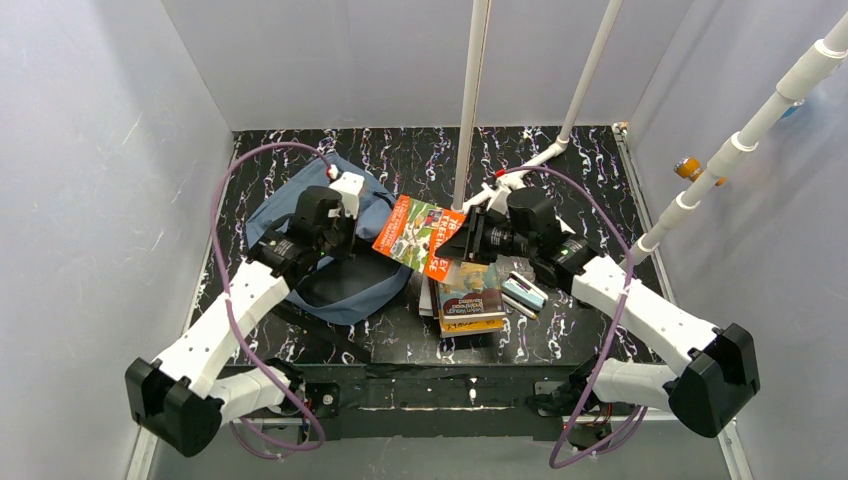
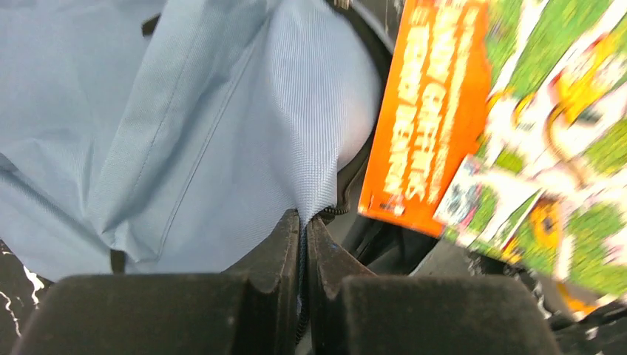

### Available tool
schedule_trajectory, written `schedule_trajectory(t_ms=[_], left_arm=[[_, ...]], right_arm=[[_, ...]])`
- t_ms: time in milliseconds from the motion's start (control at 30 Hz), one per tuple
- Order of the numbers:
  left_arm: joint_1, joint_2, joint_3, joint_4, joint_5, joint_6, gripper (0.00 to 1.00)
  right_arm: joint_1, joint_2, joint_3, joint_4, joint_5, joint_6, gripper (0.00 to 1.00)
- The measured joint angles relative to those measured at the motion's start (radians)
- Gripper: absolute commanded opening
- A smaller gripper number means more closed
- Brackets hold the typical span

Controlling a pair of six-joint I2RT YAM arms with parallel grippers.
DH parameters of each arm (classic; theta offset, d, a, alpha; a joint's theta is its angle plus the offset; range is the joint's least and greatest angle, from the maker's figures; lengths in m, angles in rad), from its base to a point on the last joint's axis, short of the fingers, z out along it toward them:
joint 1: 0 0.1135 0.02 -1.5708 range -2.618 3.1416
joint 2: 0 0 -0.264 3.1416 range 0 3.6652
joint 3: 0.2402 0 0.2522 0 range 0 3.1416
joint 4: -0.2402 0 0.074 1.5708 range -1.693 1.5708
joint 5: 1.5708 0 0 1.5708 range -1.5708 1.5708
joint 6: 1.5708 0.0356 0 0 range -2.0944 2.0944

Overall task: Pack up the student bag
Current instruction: Place the book in the student bag.

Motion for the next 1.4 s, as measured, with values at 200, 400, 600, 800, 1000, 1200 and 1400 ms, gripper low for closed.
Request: schedule_trajectory(t_ms=[200,400,600,800,1000,1200,1400], left_arm=[[0.0,-0.005,0.074,0.046,-0.045,-0.122,0.0],[0.0,0.042,0.161,0.063,-0.06,-0.134,0.0],[0.0,0.091,0.246,0.061,-0.089,-0.087,0.0],[0.0,0.091,0.25,0.037,-0.068,-0.086,0.0],[0.0,0.091,0.253,0.01,-0.024,-0.087,0.0],[0.001,0.146,0.351,-0.083,0.069,-0.062,0.0],[0.001,0.144,0.358,-0.122,0.102,-0.049,0.0]], right_arm=[[0.008,0.031,0.003,0.04,-0.055,0.03,0.01],[0.008,0.144,0.003,0.111,-0.119,0.1,0.01],[0.009,0.204,0.003,0.127,-0.185,0.131,0.01],[0.016,0.266,-0.003,0.266,-0.22,0.238,0.01],[0.079,0.431,0.028,0.508,-0.115,0.325,0.01],[0.173,0.732,0.119,0.83,0.002,0.392,0.01],[0.234,0.861,0.164,0.951,0.105,0.377,0.01]])
